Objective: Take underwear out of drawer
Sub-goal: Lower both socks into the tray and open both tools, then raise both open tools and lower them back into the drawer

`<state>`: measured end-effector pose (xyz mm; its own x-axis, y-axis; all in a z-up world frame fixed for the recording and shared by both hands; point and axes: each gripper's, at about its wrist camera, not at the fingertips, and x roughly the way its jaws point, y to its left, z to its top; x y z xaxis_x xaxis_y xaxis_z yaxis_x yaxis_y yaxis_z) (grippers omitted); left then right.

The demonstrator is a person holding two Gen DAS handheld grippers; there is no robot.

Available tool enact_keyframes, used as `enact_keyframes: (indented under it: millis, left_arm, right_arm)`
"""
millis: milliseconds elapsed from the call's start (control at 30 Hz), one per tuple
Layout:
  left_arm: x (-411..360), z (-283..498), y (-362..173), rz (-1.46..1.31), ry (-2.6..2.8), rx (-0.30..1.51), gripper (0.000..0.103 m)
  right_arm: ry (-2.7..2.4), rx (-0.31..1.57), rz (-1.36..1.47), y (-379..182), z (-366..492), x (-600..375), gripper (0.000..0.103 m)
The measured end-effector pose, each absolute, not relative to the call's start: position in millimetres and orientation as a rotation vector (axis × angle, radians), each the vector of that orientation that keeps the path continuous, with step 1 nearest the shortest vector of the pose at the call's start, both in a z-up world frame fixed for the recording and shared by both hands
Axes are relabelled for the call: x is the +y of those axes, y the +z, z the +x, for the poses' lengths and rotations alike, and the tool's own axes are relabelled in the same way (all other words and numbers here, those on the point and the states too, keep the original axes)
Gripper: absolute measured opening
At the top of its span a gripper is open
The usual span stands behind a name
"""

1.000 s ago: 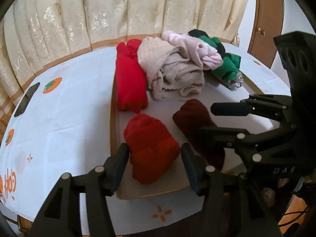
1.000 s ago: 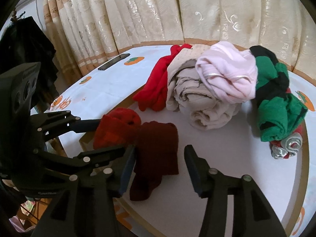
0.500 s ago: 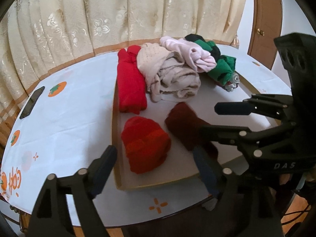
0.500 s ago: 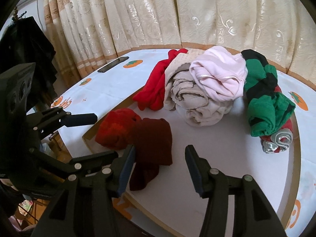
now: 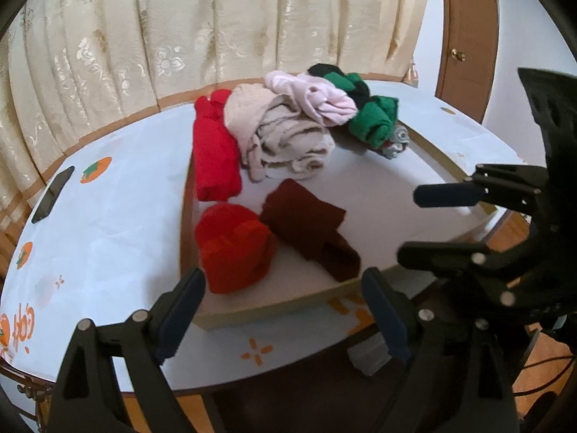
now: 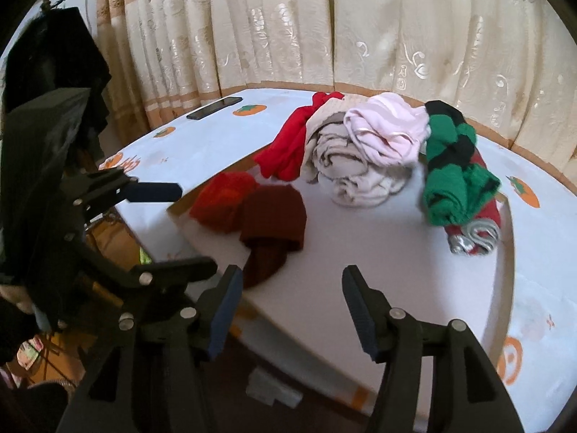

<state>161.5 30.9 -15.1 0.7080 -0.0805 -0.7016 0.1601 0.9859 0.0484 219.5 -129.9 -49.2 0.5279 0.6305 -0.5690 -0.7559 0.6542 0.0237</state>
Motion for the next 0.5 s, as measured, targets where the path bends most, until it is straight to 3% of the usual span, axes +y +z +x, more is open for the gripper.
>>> enact_keyframes:
  millis: [500]
  left_arm:
    - [7, 126, -22, 0.12, -0.156, 0.733, 0.09]
  right_arm:
    - [0.861, 0.534, -0.236, -58, 179, -159, 0.061]
